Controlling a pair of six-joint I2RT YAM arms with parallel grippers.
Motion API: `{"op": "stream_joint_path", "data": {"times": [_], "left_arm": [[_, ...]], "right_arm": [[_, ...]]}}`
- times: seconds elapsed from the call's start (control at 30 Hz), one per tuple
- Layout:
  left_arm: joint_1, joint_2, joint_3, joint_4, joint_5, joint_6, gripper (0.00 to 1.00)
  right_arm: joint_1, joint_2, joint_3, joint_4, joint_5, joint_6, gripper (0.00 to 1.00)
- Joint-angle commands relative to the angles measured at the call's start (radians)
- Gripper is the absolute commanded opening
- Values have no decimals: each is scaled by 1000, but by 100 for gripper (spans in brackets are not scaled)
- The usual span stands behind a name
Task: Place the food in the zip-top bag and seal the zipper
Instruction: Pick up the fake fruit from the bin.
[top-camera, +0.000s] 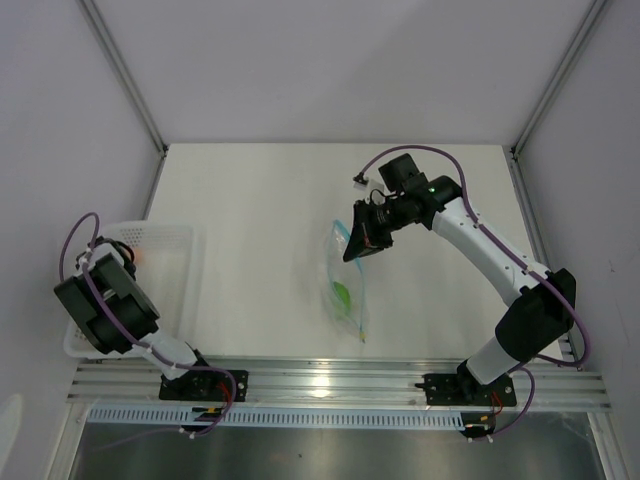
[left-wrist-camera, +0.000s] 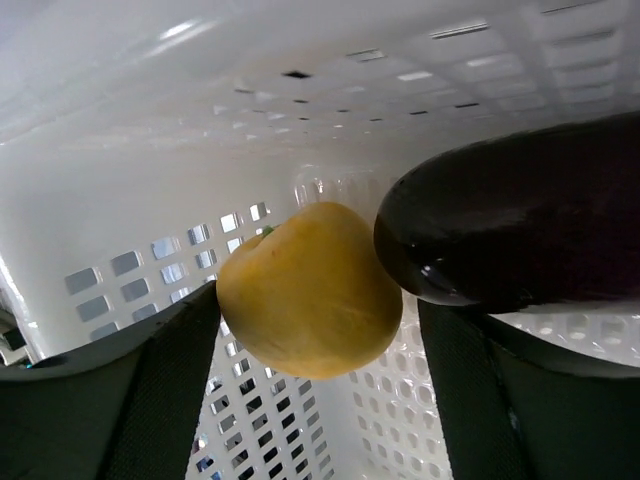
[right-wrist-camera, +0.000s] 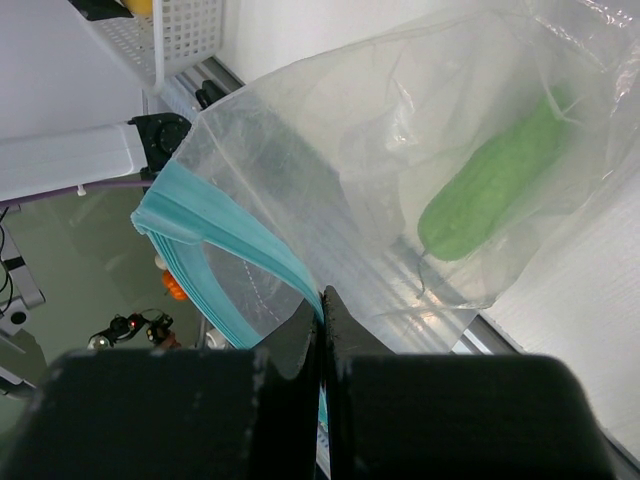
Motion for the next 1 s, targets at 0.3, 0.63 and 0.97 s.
{"op": "stream_joint_path", "data": {"times": [0.3,0.63,0.97], "left_arm": [[18,-45,13,11,-1,29,12],[-16,-245,20,-9,171,66,0],[-301,-457,12,-67,484,-45,1]], "right_arm": [[-22,-17,7,4,-1,4,0],[-30,-46,-6,23,10,30,0],[-36,-59,-28,37,47,54,0]]}}
